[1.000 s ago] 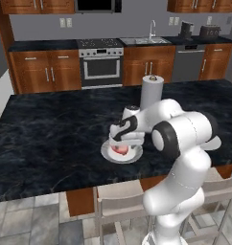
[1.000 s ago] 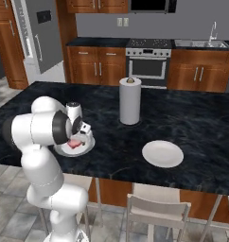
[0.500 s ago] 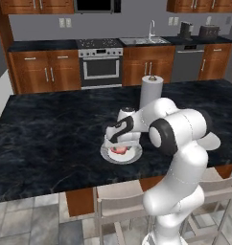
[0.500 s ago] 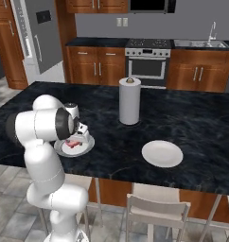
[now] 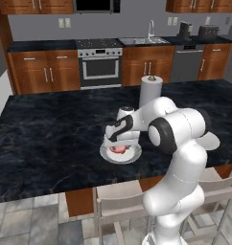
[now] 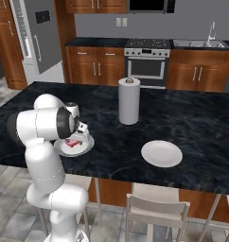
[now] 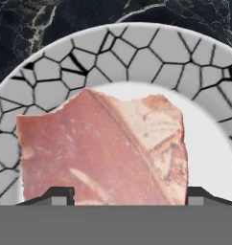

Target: Transport the steak and lime to the fridge. Place the steak on the rack containing meat and place the lime on the rack containing the vegetable, ensuring meats and vegetables are on different racks.

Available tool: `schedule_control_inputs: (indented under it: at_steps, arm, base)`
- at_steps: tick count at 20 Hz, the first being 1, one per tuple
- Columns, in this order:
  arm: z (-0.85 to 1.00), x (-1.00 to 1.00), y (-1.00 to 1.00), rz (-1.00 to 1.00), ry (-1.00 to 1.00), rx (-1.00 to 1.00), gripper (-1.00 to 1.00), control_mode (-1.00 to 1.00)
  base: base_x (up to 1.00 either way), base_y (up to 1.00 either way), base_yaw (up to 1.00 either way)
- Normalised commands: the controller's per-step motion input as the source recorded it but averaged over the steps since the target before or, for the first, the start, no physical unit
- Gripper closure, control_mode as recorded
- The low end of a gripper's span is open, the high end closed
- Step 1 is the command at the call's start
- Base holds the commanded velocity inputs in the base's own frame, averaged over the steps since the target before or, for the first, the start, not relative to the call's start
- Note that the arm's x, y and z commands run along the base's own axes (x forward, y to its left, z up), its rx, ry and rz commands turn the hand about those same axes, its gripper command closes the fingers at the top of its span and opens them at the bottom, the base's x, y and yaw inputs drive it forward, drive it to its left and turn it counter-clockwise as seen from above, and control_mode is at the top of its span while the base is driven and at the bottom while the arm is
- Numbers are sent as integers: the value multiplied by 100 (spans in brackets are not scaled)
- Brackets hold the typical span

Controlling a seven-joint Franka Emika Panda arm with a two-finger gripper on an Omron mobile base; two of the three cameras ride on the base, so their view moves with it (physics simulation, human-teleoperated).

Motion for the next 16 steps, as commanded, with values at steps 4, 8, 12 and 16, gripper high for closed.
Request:
schedule_control_inputs:
  at_steps: [4,8,12,16]
  arm:
    - [-3,0,0,0,-5,0,100,-100]
    - [2,-19,0,0,-21,4,100,-100]
    - [18,-28,-1,0,-28,7,100,-100]
    - [16,-25,0,-2,-24,7,100,-100]
  base:
    - [0,0,0]
    - [0,0,0]
    - [0,0,0]
    - [0,0,0]
